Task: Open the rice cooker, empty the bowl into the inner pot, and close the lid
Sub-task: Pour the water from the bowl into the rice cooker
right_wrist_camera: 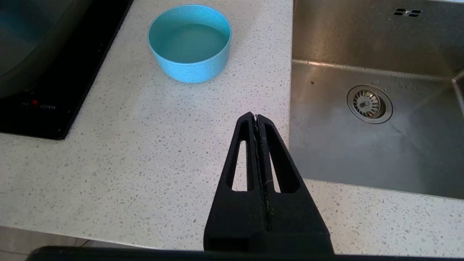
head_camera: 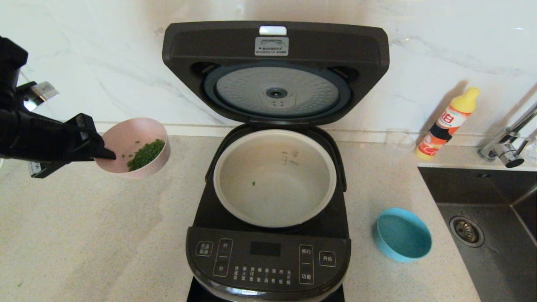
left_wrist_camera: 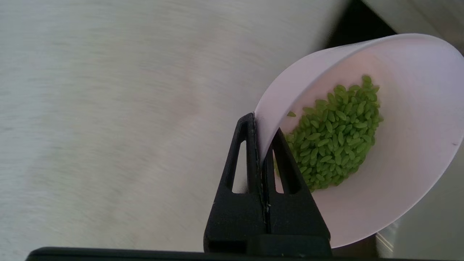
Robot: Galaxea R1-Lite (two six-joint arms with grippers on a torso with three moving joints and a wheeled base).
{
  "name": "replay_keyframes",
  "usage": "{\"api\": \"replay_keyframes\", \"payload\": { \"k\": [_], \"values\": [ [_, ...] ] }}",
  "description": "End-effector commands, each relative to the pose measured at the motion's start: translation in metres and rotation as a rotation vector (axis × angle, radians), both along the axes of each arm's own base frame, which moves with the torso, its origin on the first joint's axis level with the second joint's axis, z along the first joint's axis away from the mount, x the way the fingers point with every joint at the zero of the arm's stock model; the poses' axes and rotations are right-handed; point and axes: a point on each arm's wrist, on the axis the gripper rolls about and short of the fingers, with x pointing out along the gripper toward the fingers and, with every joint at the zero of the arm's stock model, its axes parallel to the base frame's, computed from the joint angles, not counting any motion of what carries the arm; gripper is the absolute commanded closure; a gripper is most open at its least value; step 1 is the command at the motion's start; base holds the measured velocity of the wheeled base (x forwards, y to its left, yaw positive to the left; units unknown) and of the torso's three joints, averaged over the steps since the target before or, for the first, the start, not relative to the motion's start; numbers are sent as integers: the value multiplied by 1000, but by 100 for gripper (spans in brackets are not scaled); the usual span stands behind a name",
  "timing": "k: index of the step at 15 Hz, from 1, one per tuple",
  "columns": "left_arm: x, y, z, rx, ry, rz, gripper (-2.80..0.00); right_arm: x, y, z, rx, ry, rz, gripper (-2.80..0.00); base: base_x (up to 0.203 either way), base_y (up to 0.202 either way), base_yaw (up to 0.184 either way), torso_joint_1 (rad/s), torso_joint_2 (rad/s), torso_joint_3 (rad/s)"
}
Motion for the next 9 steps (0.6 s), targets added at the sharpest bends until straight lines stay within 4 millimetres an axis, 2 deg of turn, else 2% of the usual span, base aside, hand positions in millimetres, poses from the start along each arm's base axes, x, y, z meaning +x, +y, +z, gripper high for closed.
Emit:
{"api": "replay_keyframes", "payload": {
  "k": [1, 5, 9],
  "values": [
    [-2, -19, 18, -2, -10, -76, 0, 0, 0, 0, 0, 0, 0, 0, 0, 0, 0, 0, 0, 0],
    [5, -54, 23, -1, 37, -207, 0, 0, 0, 0, 0, 0, 2, 0, 0, 0, 0, 0, 0, 0],
    [17, -82, 30, -6, 10, -299, 0, 0, 0, 0, 0, 0, 2, 0, 0, 0, 0, 0, 0, 0]
  ]
}}
